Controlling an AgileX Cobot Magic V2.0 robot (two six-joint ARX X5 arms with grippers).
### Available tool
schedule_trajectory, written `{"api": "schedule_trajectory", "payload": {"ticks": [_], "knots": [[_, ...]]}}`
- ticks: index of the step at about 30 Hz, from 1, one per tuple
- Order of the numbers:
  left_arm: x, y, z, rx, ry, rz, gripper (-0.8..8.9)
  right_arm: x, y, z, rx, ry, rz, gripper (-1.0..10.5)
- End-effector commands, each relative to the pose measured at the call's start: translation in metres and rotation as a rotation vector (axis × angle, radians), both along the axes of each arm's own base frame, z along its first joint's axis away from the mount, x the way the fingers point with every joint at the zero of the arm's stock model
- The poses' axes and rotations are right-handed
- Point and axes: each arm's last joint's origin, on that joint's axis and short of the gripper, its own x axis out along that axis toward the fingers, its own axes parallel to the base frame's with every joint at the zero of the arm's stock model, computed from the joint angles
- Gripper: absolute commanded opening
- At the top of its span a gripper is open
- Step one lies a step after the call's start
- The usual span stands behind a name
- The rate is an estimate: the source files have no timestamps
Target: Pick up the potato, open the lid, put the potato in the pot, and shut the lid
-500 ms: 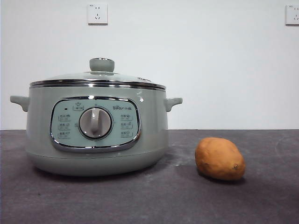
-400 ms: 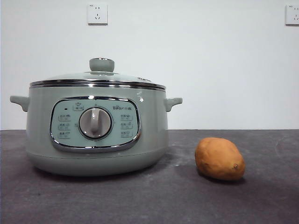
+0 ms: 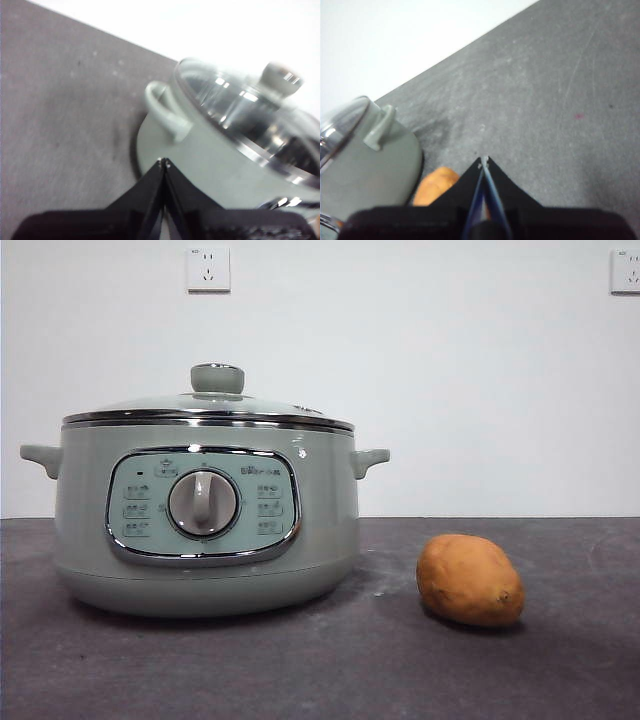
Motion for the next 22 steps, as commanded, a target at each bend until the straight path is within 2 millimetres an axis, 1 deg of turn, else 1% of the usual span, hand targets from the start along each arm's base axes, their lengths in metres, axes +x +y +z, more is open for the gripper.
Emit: {"api": "schedule_trajectory", "payload": {"ticks": [1,5,8,12,17,20,22], "knots": [[-0.006,0.0,0.021,0.002,-0.027,-0.001,-0.07,-0.002,0.0,0.018,0.012,-0.012,0.0,-0.1],[-0.013,0.0,0.049,0.0,-0.063,-0.018,-0.07,-0.002,0.0,0.044,-0.019,-0.016,0.006,-0.1],[-0.016,-0.001,0.069,-0.002,-0.087,-0.042,-0.07,0.0,0.0,0.067,-0.059,-0.009,0.014,-0.1],[-0.015,-0.002,0.09,0.003,-0.096,-0.099,-0.07,0.004,0.001,0.097,-0.114,0.001,0.03,-0.1],[-0.007,-0.005,0.112,0.054,-0.055,-0.185,-0.07,0.013,0.007,0.131,-0.175,0.036,0.142,0.0],[0.002,-0.006,0.122,0.089,-0.005,-0.236,-0.07,0.021,0.012,0.146,-0.191,0.092,0.226,0.0],[0.008,-0.007,0.127,0.106,0.03,-0.266,-0.07,0.027,0.015,0.152,-0.204,0.133,0.296,0.0]]}}
